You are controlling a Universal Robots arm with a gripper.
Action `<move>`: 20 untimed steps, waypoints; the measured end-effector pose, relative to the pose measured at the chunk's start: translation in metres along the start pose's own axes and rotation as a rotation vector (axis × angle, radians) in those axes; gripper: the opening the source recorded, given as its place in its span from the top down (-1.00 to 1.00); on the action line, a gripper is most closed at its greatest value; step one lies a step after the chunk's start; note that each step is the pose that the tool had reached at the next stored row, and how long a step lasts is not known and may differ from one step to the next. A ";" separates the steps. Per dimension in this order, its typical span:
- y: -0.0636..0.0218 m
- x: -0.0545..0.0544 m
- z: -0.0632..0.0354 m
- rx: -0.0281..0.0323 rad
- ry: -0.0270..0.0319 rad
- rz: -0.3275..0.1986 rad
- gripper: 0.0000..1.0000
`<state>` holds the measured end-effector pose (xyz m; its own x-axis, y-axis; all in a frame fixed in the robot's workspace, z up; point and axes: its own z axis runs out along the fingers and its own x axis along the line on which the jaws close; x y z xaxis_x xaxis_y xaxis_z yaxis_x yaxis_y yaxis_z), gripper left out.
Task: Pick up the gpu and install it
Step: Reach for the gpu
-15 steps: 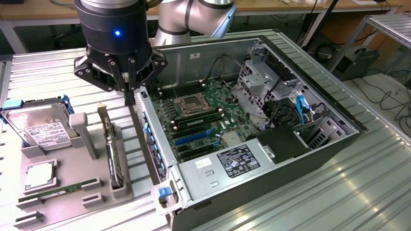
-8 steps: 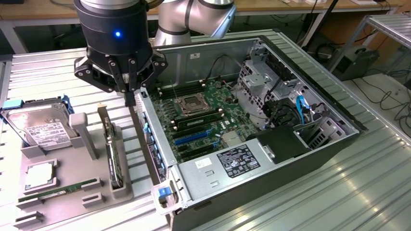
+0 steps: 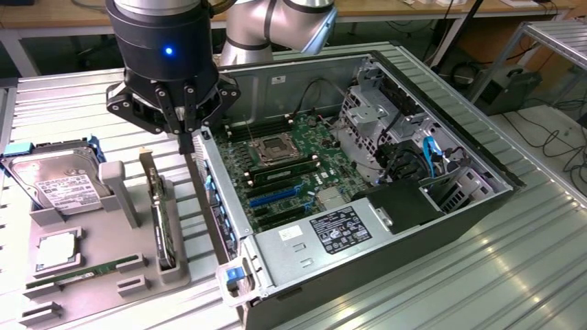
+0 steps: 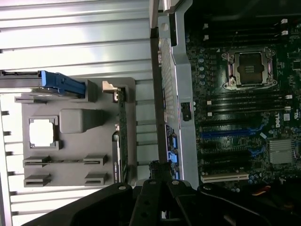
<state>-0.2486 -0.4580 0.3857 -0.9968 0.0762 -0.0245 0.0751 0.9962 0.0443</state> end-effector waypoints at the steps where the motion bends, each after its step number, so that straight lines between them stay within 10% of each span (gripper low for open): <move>1: -0.0003 0.000 0.0000 0.0000 0.0000 0.000 0.79; 20: -0.0056 0.000 0.0001 0.0000 0.0000 0.000 0.79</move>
<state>-0.2486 -0.4635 0.3853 -0.9968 0.0762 -0.0244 0.0750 0.9962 0.0444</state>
